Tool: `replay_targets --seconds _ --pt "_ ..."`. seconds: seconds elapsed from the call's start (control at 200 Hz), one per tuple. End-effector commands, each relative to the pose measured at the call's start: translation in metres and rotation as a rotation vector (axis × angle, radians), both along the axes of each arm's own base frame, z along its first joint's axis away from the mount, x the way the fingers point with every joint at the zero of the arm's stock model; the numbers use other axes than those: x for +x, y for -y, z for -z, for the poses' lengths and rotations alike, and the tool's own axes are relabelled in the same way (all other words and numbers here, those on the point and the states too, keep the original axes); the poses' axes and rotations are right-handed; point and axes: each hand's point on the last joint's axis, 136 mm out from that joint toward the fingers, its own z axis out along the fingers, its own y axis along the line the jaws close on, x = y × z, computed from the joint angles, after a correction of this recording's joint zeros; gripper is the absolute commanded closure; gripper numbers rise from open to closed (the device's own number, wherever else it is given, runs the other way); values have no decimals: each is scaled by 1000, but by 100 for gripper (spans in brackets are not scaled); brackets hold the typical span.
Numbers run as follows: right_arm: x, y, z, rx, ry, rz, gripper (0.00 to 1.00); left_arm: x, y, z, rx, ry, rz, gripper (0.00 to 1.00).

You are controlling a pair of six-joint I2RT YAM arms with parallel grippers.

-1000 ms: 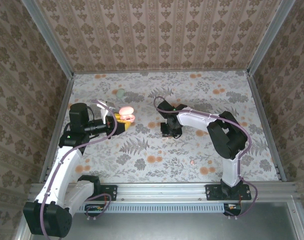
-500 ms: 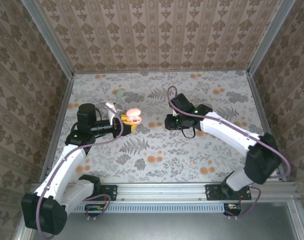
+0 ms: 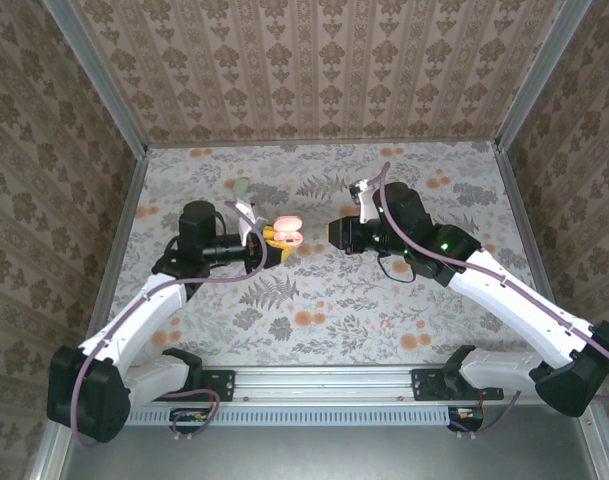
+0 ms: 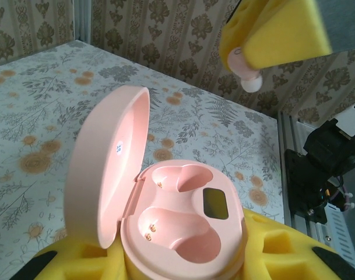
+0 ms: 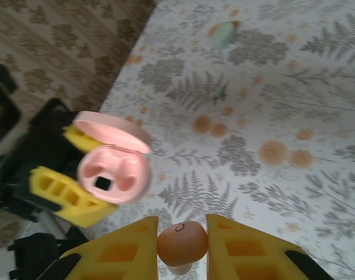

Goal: Insert the wireless bluetooth earbuds into the charging case

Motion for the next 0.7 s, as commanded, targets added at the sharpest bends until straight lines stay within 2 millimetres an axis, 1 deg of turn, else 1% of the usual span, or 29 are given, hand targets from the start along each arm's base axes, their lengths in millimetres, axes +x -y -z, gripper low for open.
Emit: replay_targets --seconds 0.0,0.11,0.265,0.435,0.57,0.66,0.665,0.675,0.695 --pt "-11 -31 -24 71 70 -129 78 1 7 -22 -43 62 27 92" --pt "-12 -51 -30 68 108 -186 78 -1 7 -24 -47 67 30 92" --pt "-7 -69 -31 97 114 -216 78 -3 6 -24 -49 67 28 92" --pt "-3 -81 -30 105 113 -239 78 -7 5 -23 -48 67 27 92" --pt "-1 -88 -26 112 103 -249 78 -5 4 -20 -45 52 12 92" --pt "-1 -89 -29 129 105 -250 78 -3 5 -18 -45 32 8 92" --pt "1 -91 -23 122 95 -250 78 -3 5 -18 -45 31 8 92" --pt "3 -93 -19 116 88 -250 78 -3 5 -18 -46 30 9 92" --pt "4 -94 -17 116 84 -249 78 -3 5 -17 -46 28 9 92"
